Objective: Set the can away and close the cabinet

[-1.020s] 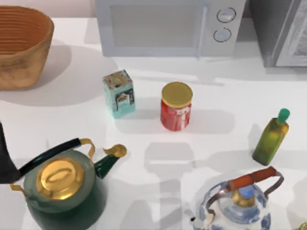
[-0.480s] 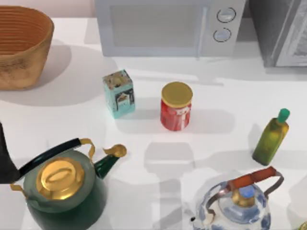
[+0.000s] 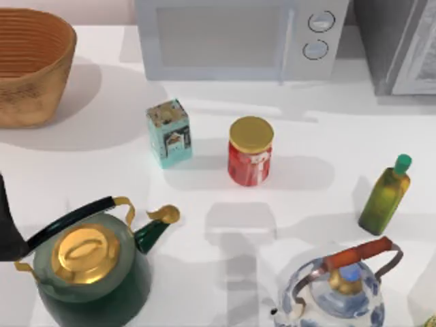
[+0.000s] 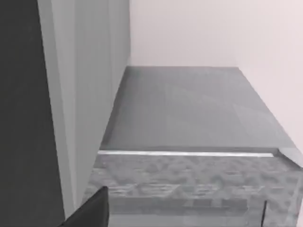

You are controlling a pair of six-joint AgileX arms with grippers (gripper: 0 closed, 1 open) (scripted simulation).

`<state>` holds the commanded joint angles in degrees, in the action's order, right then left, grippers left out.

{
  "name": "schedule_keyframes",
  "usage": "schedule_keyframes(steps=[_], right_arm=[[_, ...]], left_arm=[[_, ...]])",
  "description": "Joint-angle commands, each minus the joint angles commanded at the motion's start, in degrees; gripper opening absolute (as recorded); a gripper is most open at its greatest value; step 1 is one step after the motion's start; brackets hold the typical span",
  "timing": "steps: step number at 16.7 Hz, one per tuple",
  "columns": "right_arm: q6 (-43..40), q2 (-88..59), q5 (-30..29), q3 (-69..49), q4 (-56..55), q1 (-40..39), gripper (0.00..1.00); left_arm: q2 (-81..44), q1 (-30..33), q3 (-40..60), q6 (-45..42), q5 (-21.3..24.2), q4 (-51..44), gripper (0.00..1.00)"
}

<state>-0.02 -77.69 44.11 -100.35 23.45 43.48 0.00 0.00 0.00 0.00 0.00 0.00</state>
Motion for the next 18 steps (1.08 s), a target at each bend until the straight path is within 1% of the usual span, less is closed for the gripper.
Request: schedule_keyframes(steps=[3,9,12,15,17,18], right_arm=[[-0.42,-0.05,-12.97,-0.15,0.64,-12.90,1.00],[-0.43,1.11,-42.75,0.09,1.37,-42.17,1.00],[0.06,2.07,-55.83,0.54,1.50,-55.06,1.00],[0.77,2.89,-65.08,1.20,1.62,-64.36,1.00],[1.18,3.23,-68.44,1.56,1.69,-67.75,1.00],[1.30,3.31,-69.22,1.66,1.71,-68.53,1.00]], left_arm=[[0.00,0.00,0.00,0.00,0.00,0.00,1.00],[0.00,0.00,0.00,0.00,0.00,0.00,1.00],[0.00,0.00,0.00,0.00,0.00,0.00,1.00],[0.00,0.00,0.00,0.00,0.00,0.00,1.00],[0.00,0.00,0.00,0.00,0.00,0.00,1.00],[0.00,0.00,0.00,0.00,0.00,0.00,1.00]])
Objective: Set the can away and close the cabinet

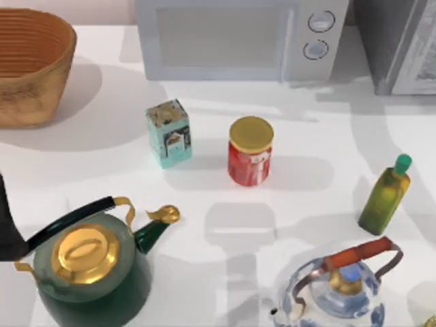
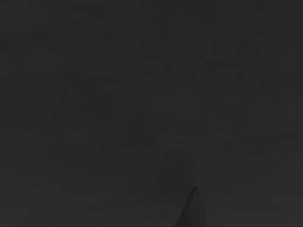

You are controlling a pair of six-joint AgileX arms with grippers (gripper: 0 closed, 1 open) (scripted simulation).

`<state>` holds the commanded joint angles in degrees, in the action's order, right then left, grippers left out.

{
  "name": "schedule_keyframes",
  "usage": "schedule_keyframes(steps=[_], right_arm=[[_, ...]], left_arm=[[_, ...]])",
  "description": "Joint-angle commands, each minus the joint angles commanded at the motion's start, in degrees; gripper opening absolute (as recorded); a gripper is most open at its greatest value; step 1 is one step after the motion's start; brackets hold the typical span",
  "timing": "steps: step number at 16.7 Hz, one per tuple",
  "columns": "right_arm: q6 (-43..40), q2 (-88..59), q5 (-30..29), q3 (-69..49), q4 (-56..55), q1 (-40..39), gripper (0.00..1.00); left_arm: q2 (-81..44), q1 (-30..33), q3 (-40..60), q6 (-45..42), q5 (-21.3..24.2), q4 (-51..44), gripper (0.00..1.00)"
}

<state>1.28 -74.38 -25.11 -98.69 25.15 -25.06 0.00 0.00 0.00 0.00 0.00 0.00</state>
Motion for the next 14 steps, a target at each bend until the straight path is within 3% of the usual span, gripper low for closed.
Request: schedule_keyframes(steps=[6,14], right_arm=[[-0.69,1.10,-1.18,-0.43,0.36,1.22,1.00],[-0.63,-7.37,3.33,-6.42,-2.16,5.86,1.00]], left_arm=[[0.00,0.00,0.00,0.00,0.00,0.00,1.00],[0.00,0.00,0.00,0.00,0.00,0.00,1.00]])
